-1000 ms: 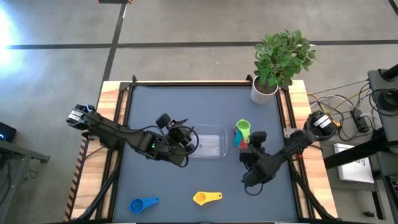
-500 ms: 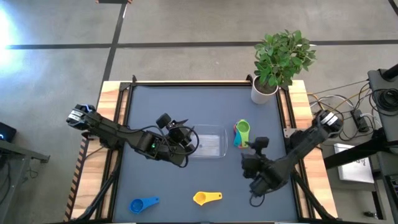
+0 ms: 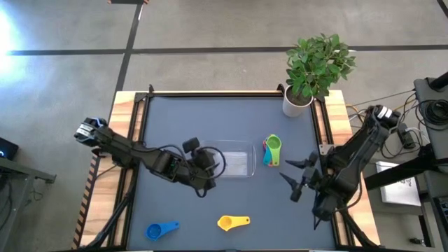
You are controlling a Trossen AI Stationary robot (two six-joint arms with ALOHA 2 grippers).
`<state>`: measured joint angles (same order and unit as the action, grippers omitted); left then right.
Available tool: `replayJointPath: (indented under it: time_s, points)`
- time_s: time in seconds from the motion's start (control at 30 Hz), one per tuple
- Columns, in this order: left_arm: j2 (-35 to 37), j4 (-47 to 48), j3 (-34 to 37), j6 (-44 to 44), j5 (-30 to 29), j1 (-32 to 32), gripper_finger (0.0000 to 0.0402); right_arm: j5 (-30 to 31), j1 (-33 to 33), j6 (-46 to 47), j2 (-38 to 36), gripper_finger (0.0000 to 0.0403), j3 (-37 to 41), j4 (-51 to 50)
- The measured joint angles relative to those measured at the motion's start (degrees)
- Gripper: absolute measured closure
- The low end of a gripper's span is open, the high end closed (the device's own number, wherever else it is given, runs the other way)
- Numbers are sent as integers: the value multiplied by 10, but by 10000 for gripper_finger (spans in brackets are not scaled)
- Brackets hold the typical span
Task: Nest measuring cups in basket
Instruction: Stack the blue measuring cup on top of the green measuring cup
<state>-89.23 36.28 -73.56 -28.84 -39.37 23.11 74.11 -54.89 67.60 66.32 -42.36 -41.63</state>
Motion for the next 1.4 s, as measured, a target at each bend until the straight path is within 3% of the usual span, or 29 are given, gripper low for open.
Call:
replayJointPath:
  time_s: [0.2,0.53,0.67,0.8,1.13,1.4]
  points:
    - [12,12,42,-65,104,39,239,-1,0,-192,-6,164,81,270]
    - [72,26,165,-211,343,73,239,-106,0,-301,-50,172,119,429]
    - [80,80,201,-292,419,84,239,-161,0,-396,-49,174,146,563]
    - [85,124,234,-342,478,115,239,-171,0,-497,-41,174,155,654]
    - [93,113,246,-434,545,188,239,-171,0,-523,-40,174,155,659]
    - [72,65,246,-526,543,253,239,-171,2,-548,-40,174,155,659]
